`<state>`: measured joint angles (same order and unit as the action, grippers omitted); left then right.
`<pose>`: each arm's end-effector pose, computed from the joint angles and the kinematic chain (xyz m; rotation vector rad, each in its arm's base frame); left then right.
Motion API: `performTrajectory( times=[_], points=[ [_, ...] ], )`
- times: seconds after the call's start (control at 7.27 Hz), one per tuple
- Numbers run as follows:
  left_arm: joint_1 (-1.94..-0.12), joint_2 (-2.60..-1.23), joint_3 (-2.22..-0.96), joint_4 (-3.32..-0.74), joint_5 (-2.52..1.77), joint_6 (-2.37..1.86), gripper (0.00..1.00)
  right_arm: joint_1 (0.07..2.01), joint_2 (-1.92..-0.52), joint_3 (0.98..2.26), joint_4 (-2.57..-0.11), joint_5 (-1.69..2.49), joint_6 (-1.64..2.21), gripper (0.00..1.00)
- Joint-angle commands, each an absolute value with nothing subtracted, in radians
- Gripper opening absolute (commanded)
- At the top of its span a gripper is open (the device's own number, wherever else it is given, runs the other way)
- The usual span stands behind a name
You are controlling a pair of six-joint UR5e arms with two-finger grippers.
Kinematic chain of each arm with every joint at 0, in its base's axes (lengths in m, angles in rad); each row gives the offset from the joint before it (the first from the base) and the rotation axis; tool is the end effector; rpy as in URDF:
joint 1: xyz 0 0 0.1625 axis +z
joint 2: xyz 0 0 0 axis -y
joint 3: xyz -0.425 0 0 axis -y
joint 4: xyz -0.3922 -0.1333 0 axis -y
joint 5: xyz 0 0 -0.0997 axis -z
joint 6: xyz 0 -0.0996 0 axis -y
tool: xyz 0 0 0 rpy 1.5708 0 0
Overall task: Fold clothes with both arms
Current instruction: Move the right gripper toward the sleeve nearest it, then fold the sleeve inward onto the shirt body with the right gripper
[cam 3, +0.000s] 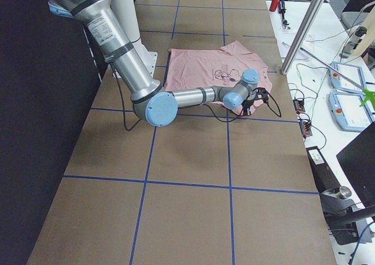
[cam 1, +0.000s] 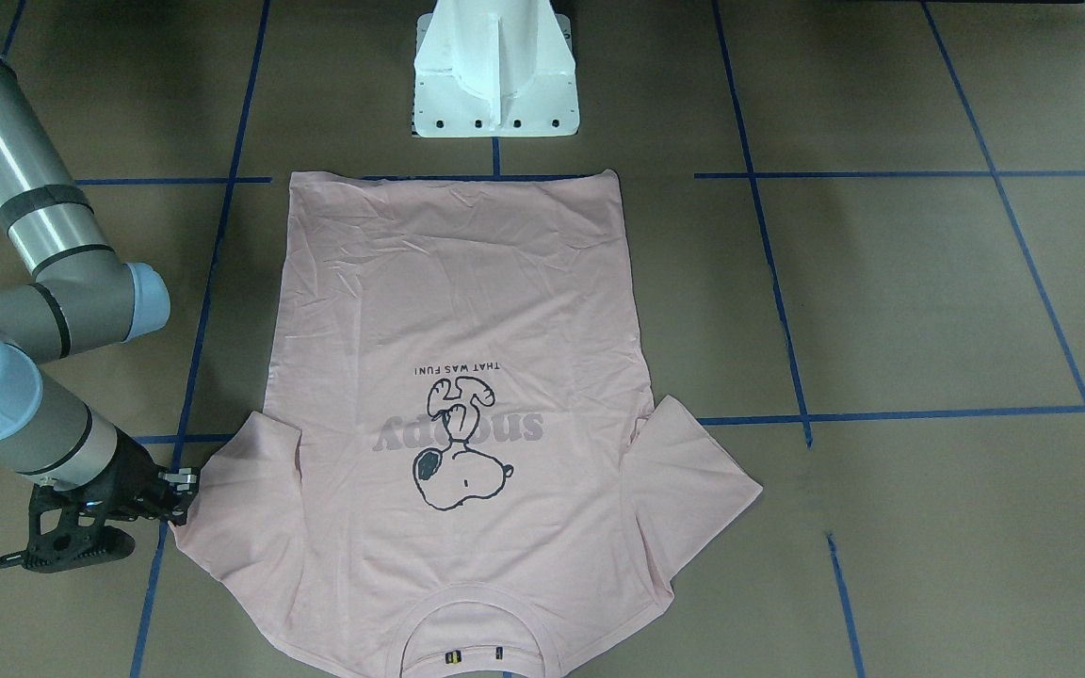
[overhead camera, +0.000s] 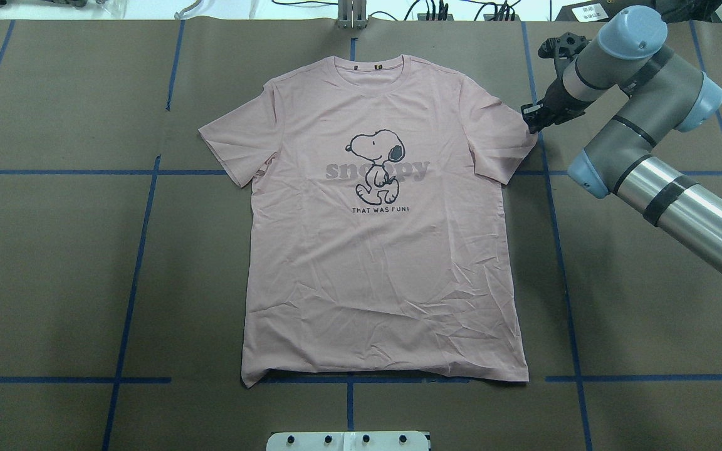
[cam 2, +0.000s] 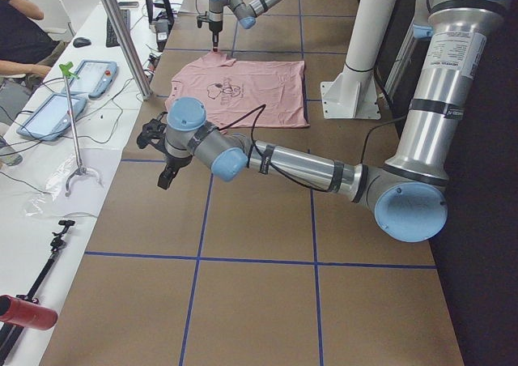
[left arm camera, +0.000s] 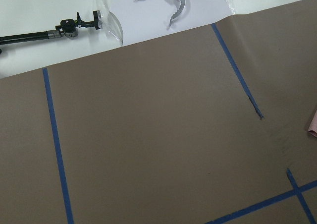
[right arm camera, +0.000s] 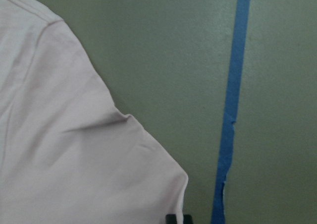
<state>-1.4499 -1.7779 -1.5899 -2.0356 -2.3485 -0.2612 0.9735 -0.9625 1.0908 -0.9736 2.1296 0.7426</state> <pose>0.0084 -0.5950 0.4816 0.5005 0.8547 0.1399 -0.3623 -0.6757 0.4581 0.2217 -0.8555 -0.0669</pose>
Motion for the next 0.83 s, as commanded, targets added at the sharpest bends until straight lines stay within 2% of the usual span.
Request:
performTrajectory(
  times=[0.0,0.41,0.69],
  points=[
    [-1.451,-1.778,-1.589,-2.036,-2.350,-0.262,1.00,0.971,-0.937,1.182,-0.976,2.166,0.746,0.00],
    [-1.450,-1.775,-1.589,-2.039,-2.355,-0.262,1.00,0.895,-0.845,1.189,-0.974,2.151,0.797,0.00],
    [-1.450,-1.773,-1.588,-2.040,-2.356,-0.262,1.00,0.859,-0.764,1.131,-0.976,2.077,0.862,0.00]
  ],
)
